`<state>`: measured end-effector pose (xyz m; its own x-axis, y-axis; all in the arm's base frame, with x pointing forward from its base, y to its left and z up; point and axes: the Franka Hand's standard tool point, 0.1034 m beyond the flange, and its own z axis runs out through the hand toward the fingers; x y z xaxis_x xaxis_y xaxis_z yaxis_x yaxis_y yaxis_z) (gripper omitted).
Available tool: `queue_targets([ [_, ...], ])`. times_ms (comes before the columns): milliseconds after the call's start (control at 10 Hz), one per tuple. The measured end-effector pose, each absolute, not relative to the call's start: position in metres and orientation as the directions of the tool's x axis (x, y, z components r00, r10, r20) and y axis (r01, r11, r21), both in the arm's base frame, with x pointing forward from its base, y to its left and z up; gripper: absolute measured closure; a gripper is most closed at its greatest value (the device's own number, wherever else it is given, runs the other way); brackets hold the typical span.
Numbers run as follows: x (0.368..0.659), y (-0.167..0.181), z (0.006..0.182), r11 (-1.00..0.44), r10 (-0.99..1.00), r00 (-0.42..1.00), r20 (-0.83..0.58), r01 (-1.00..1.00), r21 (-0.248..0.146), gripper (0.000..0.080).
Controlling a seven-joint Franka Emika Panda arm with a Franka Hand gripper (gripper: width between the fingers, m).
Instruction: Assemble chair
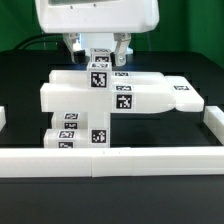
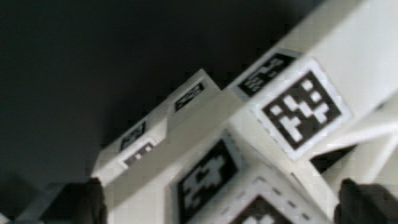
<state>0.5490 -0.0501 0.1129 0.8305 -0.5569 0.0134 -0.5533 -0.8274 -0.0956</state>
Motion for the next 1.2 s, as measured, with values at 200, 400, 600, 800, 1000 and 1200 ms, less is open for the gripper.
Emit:
queue_targets([
  [200,0.549,-0.0496,0.1128,-0.906,-0.417,0.908,0.028,-0.413,-0.09,0.0151],
  [400,0.5488,-0.0466,0.1122,-0.959,-0.275,0.961,0.038,-0.272,-0.077,0.0151],
  [600,0.5479,-0.0488,0.1118,-0.983,-0.173,0.984,0.043,-0.169,-0.073,0.0151],
  [800,0.5475,-0.0499,0.1116,-0.996,-0.069,0.996,0.05,-0.066,-0.067,0.0151],
  [1000,0.5488,-0.0503,0.1123,-0.997,0.053,0.997,0.062,0.056,-0.049,0.0151],
  [1200,0.5489,-0.0505,0.1119,-0.997,0.051,0.996,0.067,0.054,-0.046,0.0178],
])
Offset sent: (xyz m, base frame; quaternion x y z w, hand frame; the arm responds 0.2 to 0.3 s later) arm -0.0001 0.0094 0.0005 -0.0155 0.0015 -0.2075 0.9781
